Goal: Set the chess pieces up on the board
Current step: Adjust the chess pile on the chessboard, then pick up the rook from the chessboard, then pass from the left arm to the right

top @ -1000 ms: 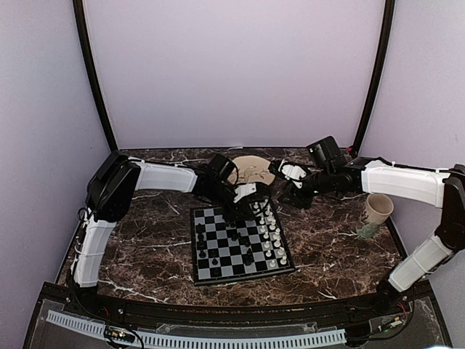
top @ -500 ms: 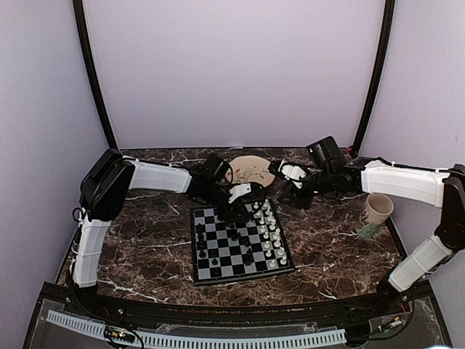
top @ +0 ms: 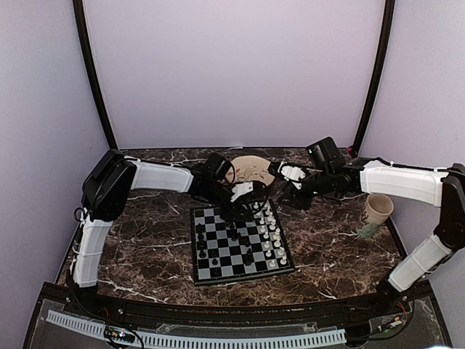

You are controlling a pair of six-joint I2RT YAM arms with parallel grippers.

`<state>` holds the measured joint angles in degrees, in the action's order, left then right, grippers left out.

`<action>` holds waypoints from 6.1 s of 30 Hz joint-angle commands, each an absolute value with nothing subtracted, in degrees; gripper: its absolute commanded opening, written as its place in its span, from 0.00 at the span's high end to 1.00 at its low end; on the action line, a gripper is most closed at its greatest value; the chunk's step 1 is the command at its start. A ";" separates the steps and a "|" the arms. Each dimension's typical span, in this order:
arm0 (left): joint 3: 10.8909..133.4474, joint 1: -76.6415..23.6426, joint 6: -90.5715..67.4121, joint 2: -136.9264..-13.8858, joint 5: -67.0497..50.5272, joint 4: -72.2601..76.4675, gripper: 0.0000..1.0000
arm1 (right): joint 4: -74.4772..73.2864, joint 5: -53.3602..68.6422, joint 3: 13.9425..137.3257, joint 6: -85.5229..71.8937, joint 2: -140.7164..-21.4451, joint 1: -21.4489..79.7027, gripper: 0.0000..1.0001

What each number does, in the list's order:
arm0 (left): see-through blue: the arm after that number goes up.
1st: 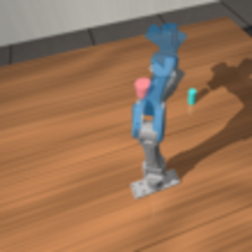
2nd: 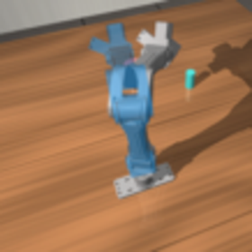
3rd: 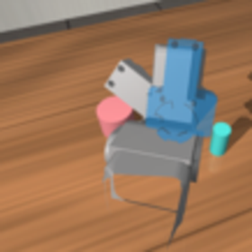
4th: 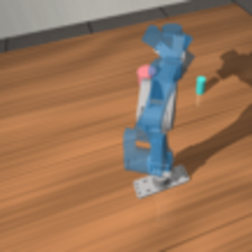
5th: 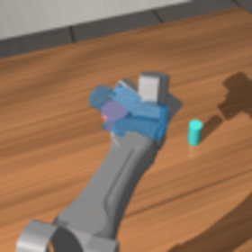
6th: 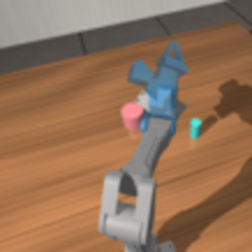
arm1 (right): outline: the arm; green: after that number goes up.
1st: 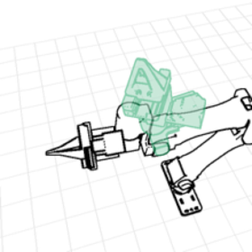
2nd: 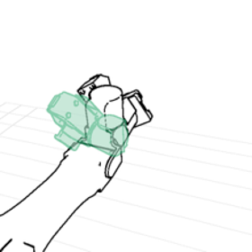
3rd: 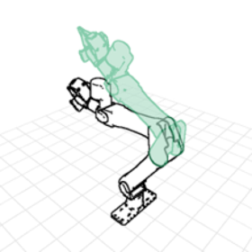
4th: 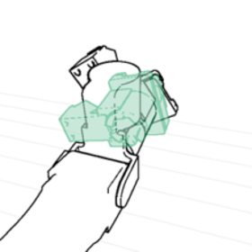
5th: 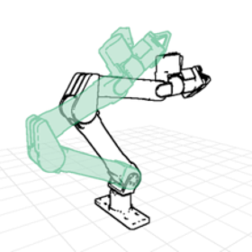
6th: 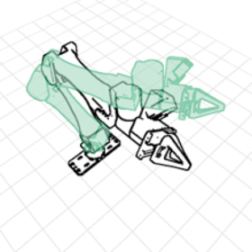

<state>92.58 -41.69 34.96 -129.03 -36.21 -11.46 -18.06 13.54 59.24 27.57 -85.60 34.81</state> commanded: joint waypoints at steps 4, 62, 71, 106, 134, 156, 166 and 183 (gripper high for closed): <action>95.28 -42.80 37.13 -130.89 -38.18 -13.02 0.62 | -17.97 14.12 60.13 27.75 -86.51 34.64 0.58; 86.68 -43.06 24.35 -127.16 -29.70 -3.17 0.67 | -18.80 15.12 61.62 26.48 -87.89 34.63 0.59; 86.47 -44.28 22.64 -128.20 -26.31 -3.05 0.67 | -18.85 14.78 61.52 26.62 -87.56 34.65 0.59; 87.01 -42.35 19.84 -118.71 -30.39 -17.96 0.95 | -31.61 22.84 73.04 29.88 -87.78 34.54 0.62; 87.77 -36.59 -6.13 -111.27 -59.66 -27.48 0.93 | -36.10 4.43 89.75 46.26 -105.43 53.20 0.57; 88.72 -35.86 -3.01 -111.10 -60.46 -34.69 0.94 | -42.30 0.52 97.73 42.99 -106.66 53.31 0.55; 88.94 -35.86 -3.95 -110.21 -62.02 -33.83 0.93 | -44.21 4.24 98.35 44.87 -108.41 54.38 0.56; 87.74 -35.86 -8.56 -109.84 -65.72 -28.76 0.93 | -43.34 7.31 96.77 44.87 -108.63 56.98 0.57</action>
<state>87.26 -35.31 -6.81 -112.77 -62.22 -33.15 -45.95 2.70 96.99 45.30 -108.42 54.61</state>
